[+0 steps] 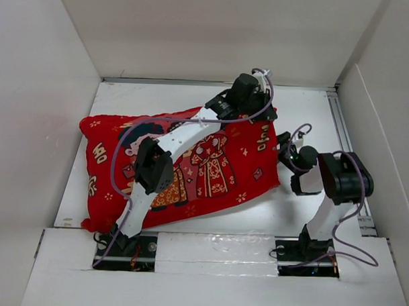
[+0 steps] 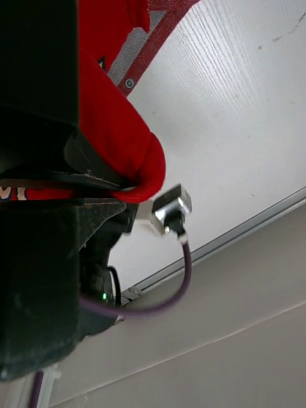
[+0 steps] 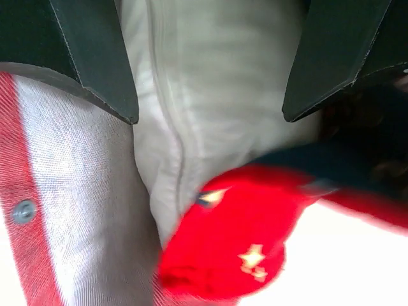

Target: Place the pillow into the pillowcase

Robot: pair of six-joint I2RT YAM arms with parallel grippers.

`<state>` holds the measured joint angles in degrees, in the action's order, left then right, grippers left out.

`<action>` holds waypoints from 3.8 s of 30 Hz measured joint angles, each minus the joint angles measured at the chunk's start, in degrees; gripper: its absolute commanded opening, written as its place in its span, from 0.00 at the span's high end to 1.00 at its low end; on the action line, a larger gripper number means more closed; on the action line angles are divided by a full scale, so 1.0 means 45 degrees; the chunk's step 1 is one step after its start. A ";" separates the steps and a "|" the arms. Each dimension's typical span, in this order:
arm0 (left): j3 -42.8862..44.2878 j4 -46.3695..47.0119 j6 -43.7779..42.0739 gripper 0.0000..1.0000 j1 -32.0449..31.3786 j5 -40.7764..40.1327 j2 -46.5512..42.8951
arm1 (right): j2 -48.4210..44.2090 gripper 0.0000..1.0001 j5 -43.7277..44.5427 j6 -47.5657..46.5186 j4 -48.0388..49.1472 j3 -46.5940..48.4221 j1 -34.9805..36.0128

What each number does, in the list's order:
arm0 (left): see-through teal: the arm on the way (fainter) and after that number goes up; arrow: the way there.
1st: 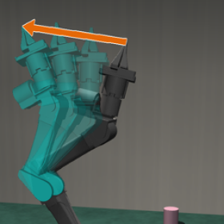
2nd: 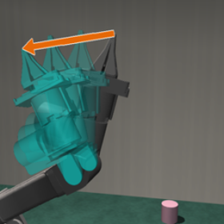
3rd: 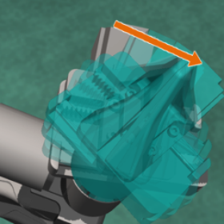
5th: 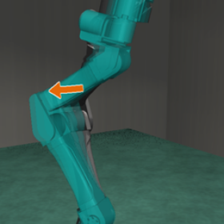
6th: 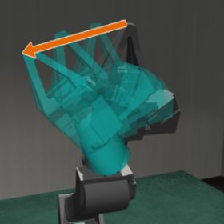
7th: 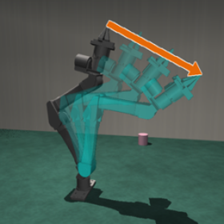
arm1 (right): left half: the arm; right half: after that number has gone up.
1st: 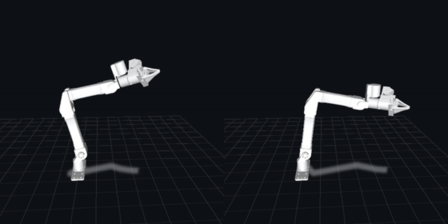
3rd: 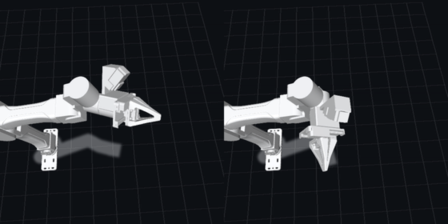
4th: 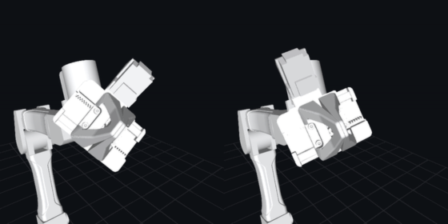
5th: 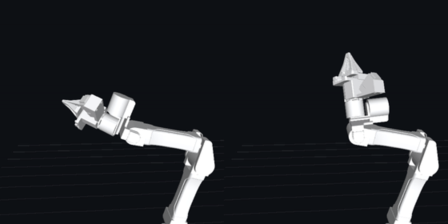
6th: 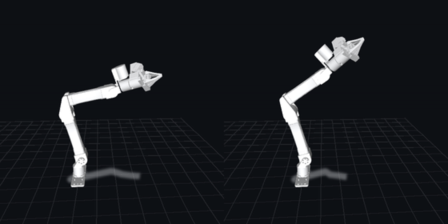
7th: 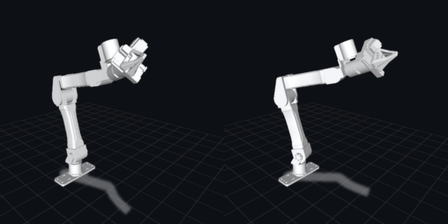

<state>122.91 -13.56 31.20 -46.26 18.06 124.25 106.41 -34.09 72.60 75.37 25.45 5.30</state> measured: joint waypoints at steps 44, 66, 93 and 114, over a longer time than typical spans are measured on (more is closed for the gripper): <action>-0.7757 -0.1219 0.0889 0.00 0.0151 -0.9908 -0.7713 | -0.3691 0.09 0.3347 -0.8442 -1.3979 0.6203 0.1413; -0.2385 -0.1996 -0.2084 0.00 0.2370 -0.8966 -0.1112 | -0.1477 1.00 0.5829 -0.6217 -1.0938 0.4867 0.3065; -0.8830 -0.3793 -0.0510 0.00 0.0384 -1.1992 -0.9908 | -0.2395 0.14 0.4090 -0.5353 -1.2060 0.5595 0.1491; -0.9933 -0.3871 -0.0257 0.00 0.0379 -1.1696 -1.0914 | -0.0937 0.60 0.2550 -0.4415 -1.0831 0.5047 0.1792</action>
<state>78.22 -30.98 30.04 -44.56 -34.57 75.13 102.19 -22.61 52.73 26.63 48.16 13.37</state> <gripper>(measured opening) 0.997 0.509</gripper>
